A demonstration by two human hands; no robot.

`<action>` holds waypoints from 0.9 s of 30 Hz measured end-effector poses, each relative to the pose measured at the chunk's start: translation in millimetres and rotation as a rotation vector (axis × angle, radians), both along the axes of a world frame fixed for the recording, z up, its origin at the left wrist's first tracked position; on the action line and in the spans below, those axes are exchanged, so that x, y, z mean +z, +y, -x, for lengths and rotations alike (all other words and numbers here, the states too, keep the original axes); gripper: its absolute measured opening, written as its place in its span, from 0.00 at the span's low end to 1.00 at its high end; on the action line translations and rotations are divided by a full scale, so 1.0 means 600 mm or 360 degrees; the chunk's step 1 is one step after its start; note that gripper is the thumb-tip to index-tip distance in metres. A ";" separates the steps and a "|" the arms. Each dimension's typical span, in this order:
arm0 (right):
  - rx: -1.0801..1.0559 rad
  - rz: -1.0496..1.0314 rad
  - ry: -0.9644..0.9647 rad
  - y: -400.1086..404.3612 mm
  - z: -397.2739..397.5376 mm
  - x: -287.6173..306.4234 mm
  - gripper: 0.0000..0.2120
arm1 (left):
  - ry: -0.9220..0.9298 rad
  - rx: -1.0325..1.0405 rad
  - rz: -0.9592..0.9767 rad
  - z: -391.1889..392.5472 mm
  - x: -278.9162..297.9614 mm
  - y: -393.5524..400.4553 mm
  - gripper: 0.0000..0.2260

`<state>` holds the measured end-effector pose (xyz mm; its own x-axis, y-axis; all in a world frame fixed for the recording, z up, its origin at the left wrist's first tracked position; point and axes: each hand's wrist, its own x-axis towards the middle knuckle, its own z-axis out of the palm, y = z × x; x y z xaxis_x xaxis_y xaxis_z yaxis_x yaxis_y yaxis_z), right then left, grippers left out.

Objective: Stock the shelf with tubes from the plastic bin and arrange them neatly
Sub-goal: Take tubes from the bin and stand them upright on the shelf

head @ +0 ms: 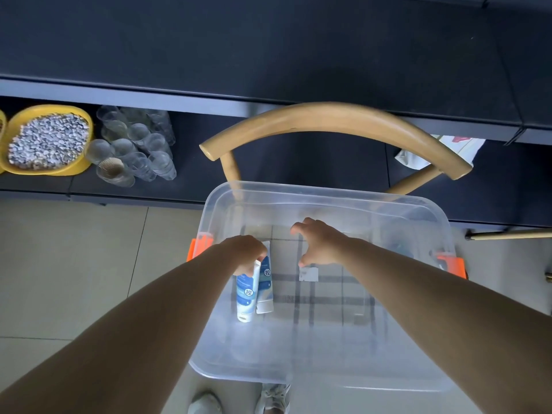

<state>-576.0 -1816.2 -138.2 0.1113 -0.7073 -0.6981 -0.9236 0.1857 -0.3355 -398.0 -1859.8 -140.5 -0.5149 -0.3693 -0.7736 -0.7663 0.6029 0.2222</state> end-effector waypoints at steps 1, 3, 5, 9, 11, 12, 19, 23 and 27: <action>-0.0002 0.0001 0.0001 0.001 -0.001 0.002 0.35 | 0.0041 0.0062 -0.0045 -0.002 -0.001 0.005 0.16; -0.0002 0.0004 0.0000 0.003 -0.002 0.006 0.35 | 0.0127 0.0181 -0.0096 -0.007 -0.005 0.013 0.15; 0.0001 0.0002 0.0001 0.006 -0.004 0.007 0.35 | 0.0165 0.0259 -0.0111 -0.013 -0.009 0.017 0.17; 0.0003 0.0003 0.0016 0.012 -0.007 0.005 0.34 | 0.0166 0.0336 -0.0132 -0.019 -0.009 0.019 0.20; 0.0001 -0.0004 0.0019 0.015 -0.009 0.003 0.34 | 0.0164 0.0355 -0.0144 -0.017 -0.007 0.019 0.20; -0.0005 -0.0007 0.0017 0.017 -0.010 0.001 0.34 | 0.0155 0.0351 -0.0154 -0.016 -0.006 0.020 0.19; -0.0031 0.0012 0.0002 0.024 -0.014 0.003 0.34 | 0.0263 0.0317 -0.0186 -0.023 0.020 0.036 0.16; -0.0045 0.0019 0.0023 0.024 -0.020 0.009 0.34 | 0.0373 0.0329 -0.0206 -0.029 0.051 0.024 0.14; -0.0045 0.0034 0.0043 0.023 -0.032 0.026 0.34 | 0.0470 0.0361 -0.0208 -0.033 0.086 0.007 0.10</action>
<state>-556.9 -1802.1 -122.4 0.0721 -0.7247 -0.6852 -0.9268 0.2052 -0.3145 -378.3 -1855.3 -88.7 -0.6388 -0.4076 -0.6525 -0.7685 0.3776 0.5165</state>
